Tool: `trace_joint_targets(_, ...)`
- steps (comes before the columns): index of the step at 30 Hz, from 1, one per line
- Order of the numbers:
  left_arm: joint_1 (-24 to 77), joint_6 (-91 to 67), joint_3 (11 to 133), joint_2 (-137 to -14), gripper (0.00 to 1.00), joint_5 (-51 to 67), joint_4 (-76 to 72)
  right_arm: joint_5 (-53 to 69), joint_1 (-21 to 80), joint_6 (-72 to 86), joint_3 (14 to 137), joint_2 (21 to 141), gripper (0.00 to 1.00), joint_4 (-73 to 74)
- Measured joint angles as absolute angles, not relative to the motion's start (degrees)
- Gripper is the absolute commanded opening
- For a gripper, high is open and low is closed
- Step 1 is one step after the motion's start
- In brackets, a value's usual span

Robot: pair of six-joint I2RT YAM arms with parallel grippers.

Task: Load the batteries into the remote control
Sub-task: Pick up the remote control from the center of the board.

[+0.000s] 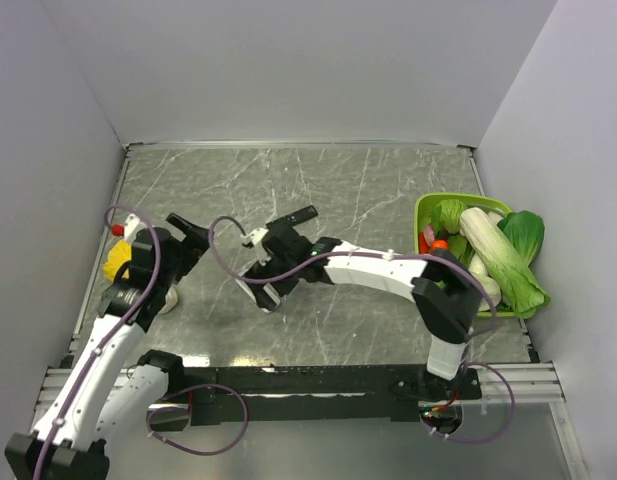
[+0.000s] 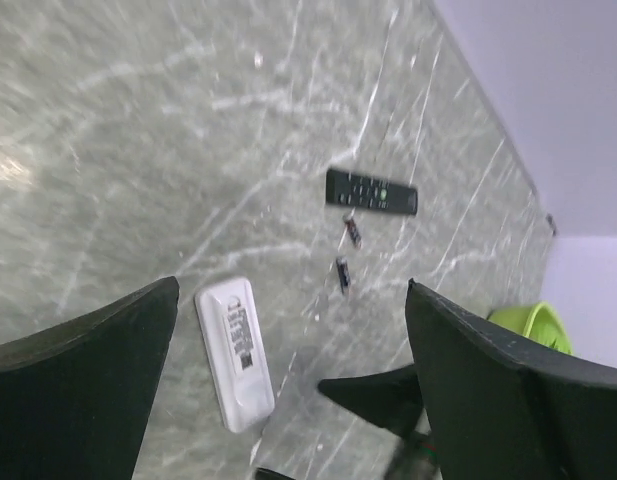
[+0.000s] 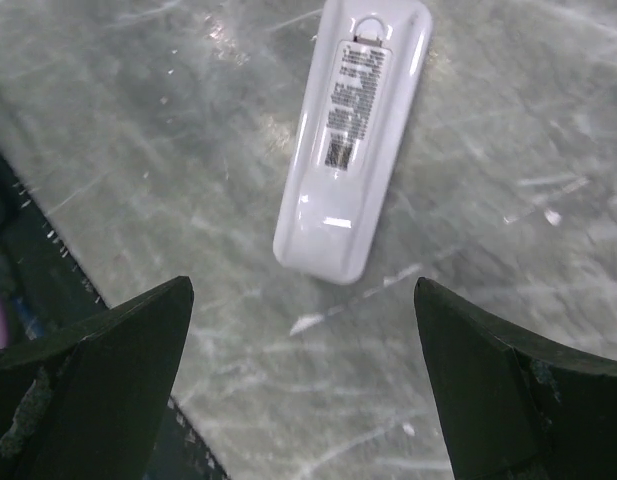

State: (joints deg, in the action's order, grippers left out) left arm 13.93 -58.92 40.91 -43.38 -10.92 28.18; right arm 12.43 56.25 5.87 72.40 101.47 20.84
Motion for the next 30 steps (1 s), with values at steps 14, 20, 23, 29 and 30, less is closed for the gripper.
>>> trace_joint_targets(14, 14.22, -56.14, 42.37, -30.46, 0.99, -27.38, 37.19, 2.83, 61.30, 7.46, 82.78, 116.55, 0.78, 27.68)
trace_joint_targets(20, 14.72, -54.63, 42.37, -28.91, 0.99, -31.16, 38.44, -0.49, 61.63, 7.77, 83.44, 117.25, 0.30, 28.75)
trace_joint_targets(23, 14.87, -53.98, 42.37, -28.38, 0.99, -32.10, 38.28, -1.39, 61.63, 8.49, 82.32, 116.57, 0.16, 27.99)
trace_joint_targets(29, 15.44, -52.29, 42.09, -27.83, 0.99, -32.91, 36.29, -1.56, 60.53, 10.55, 72.69, 109.14, 0.10, 27.64)
trace_joint_targets(30, 15.49, -52.03, 41.87, -27.68, 0.99, -32.88, 35.92, -1.54, 59.92, 10.92, 70.52, 107.24, 0.09, 27.90)
